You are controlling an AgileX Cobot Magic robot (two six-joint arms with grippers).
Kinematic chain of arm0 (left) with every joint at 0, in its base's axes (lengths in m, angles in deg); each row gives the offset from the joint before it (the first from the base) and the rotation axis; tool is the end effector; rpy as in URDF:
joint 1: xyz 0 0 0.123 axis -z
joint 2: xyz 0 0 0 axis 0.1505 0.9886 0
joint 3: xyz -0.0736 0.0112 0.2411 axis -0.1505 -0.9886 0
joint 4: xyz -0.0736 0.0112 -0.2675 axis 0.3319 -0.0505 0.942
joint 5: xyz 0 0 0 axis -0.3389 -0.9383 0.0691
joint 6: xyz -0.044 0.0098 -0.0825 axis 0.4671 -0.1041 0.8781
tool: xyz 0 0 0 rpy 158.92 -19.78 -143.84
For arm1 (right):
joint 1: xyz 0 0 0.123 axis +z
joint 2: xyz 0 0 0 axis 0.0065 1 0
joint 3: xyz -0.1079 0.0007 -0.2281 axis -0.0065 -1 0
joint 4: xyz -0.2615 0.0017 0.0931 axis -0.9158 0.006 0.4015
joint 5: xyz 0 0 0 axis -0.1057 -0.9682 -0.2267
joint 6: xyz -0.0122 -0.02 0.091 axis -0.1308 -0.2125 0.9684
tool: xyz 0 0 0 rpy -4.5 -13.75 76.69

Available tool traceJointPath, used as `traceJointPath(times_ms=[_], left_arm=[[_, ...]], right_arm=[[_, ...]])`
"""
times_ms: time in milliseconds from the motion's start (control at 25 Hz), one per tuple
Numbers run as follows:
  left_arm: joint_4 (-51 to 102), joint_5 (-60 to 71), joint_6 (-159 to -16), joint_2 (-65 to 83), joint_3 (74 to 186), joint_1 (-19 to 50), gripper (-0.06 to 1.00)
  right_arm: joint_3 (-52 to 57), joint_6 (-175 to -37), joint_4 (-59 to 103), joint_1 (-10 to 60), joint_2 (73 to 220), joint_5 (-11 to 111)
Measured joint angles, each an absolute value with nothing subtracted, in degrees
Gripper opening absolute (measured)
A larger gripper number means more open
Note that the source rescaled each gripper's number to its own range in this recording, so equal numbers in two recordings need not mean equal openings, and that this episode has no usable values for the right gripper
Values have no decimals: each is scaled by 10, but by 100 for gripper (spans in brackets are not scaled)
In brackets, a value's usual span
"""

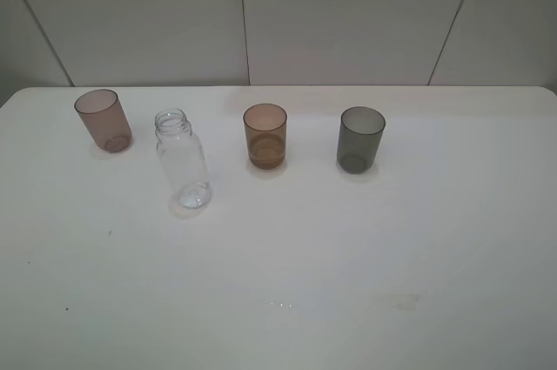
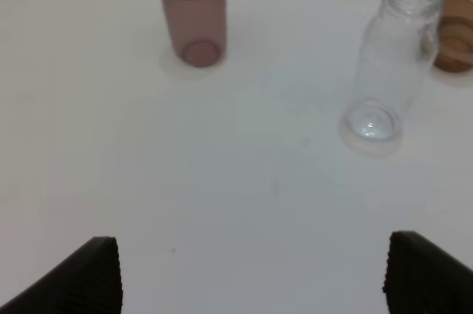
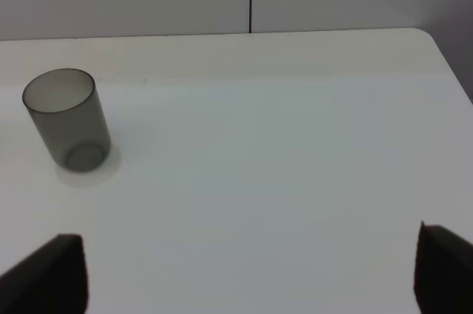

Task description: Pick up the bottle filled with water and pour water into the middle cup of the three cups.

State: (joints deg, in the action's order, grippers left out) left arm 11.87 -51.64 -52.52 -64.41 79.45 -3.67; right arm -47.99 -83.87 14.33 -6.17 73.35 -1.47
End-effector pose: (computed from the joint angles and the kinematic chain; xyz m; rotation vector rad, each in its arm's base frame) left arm 0.0522 -0.0046 0.2901 0.0745 2.0327 -0.0632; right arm 0.0502 -0.0058 0.2947 0.1016 2.0229 -0.0809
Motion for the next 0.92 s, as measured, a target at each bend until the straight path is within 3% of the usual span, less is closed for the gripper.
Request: traceJointPath(times_ms=[320, 920], left_arm=[[119, -516, -525, -644, 795, -114, 70], [119, -516, -525, -644, 795, -116, 70]], right_arm=[[-480, -839, 143, -62, 734, -15], [-480, -839, 143, -62, 734, -15]])
